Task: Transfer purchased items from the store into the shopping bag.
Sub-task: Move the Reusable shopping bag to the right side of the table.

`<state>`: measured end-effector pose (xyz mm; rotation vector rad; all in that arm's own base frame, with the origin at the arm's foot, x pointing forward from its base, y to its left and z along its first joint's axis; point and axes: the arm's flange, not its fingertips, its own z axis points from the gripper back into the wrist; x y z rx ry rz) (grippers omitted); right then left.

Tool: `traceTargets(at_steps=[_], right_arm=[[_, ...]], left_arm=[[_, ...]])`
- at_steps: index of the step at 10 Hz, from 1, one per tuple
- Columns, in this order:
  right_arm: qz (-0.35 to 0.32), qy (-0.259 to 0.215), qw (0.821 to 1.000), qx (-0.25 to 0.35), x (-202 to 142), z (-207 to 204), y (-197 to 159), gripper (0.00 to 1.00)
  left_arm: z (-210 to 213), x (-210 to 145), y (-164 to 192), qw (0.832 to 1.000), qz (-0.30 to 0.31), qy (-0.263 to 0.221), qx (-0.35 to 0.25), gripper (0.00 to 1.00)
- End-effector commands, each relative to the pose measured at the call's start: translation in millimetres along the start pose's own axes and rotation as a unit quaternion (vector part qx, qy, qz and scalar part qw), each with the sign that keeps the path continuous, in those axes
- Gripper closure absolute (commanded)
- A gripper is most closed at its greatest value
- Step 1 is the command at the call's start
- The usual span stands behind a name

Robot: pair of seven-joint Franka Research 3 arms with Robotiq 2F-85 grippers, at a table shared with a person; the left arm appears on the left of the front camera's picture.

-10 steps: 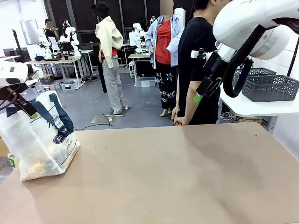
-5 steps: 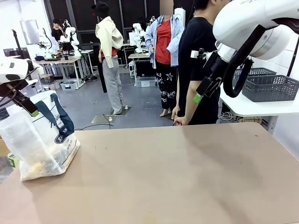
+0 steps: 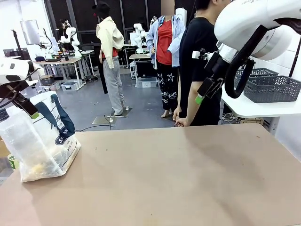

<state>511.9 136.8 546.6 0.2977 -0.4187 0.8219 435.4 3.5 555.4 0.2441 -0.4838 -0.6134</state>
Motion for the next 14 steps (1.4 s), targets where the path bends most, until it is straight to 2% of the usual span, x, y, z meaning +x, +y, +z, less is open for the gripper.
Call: traceTargets(at_steps=[1,9,10,12,14], right_arm=[[0.001,0.007,1.000,-0.001,-0.2,0.3,0.6,0.00],[0.001,0.007,1.000,-0.001,-0.2,0.3,0.6,0.00],[0.001,0.007,1.000,-0.001,-0.2,0.3,0.6,0.00],[0.001,0.007,1.000,-0.001,-0.2,0.3,0.6,0.00],[0.001,0.007,1.000,-0.001,-0.2,0.3,0.6,0.00]], left_arm=[[1.0,0.5,0.8,1.000,0.000,-0.002,0.001,0.00],[0.0,-0.1,0.2,1.000,0.000,0.000,0.000,0.00],[8.7,5.1,-5.6,0.995,-0.054,-0.031,-0.079,0.00],[26.0,14.2,-13.3,0.978,-0.141,-0.077,-0.132,0.00],[39.1,22.5,-10.1,0.961,-0.199,-0.121,-0.152,0.00]])
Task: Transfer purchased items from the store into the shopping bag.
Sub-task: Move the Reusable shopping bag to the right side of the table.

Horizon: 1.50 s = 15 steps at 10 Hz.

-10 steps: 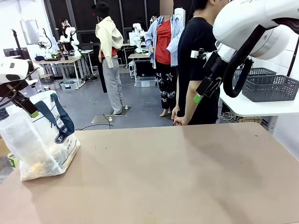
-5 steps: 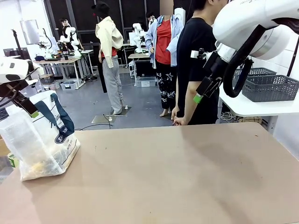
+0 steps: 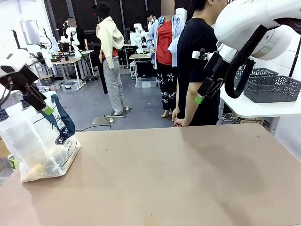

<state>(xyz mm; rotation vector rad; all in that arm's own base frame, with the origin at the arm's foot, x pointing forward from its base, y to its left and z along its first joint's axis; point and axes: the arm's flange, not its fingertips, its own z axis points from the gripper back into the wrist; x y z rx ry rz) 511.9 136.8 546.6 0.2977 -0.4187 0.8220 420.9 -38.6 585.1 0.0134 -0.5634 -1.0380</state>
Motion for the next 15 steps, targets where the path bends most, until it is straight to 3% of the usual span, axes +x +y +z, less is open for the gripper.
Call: traceTargets(at_steps=[1,5,10,15], right_arm=[[0.001,0.007,1.000,-0.001,-0.3,0.3,0.6,0.00],[0.001,0.007,1.000,-0.001,-0.3,0.3,0.6,0.00],[0.001,0.007,1.000,-0.001,-0.3,0.3,0.6,0.00],[0.001,0.007,1.000,-0.001,-0.3,0.3,0.6,0.00]], left_arm=[[12.7,-2.4,18.0,0.996,-0.078,-0.039,-0.036,0.00],[5.5,23.9,18.5,0.982,-0.139,-0.103,-0.079,0.00],[-39.4,33.6,4.8,0.978,-0.110,-0.149,-0.093,0.00],[-47.5,33.7,6.8,0.980,-0.096,-0.127,-0.118,0.00]])
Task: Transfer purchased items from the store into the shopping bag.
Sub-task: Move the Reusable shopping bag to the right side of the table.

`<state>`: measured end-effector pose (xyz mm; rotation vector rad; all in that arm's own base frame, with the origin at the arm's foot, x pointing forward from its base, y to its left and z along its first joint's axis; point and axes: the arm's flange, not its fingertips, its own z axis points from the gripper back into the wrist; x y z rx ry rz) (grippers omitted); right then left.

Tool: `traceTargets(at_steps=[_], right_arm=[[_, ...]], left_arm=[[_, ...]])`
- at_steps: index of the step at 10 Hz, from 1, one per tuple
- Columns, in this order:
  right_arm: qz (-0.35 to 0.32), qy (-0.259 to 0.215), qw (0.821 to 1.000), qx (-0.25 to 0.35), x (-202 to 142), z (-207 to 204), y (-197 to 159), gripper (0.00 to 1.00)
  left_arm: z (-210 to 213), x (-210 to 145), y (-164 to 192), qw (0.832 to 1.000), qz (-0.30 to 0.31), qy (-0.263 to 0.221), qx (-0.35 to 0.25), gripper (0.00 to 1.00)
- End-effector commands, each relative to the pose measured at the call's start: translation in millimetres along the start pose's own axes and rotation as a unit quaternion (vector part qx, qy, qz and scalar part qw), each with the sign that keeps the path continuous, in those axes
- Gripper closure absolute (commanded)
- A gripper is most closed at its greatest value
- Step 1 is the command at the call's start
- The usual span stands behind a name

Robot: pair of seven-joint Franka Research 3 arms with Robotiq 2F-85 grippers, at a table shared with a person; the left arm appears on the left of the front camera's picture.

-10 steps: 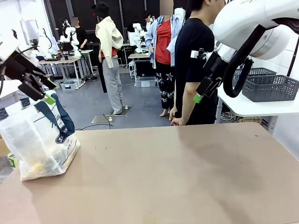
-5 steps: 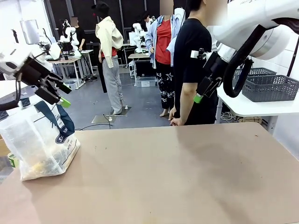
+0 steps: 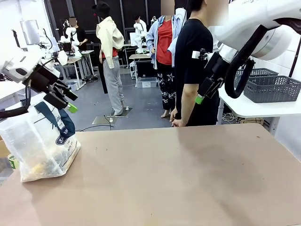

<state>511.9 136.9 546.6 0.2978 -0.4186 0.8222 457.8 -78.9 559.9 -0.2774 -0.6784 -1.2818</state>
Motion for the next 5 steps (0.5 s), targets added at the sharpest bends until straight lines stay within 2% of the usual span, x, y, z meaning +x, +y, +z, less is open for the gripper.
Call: traceTargets(at_steps=[1,5], right_arm=[[0.001,0.007,1.000,-0.001,-0.3,0.3,0.5,0.00],[0.001,0.007,1.000,-0.001,-0.3,0.3,0.5,0.00]], left_arm=[[-1.3,1.0,-0.3,1.000,-0.001,-0.002,0.001,0.00],[-1.3,1.0,-0.3,1.000,-0.001,-0.002,0.001,0.00]])
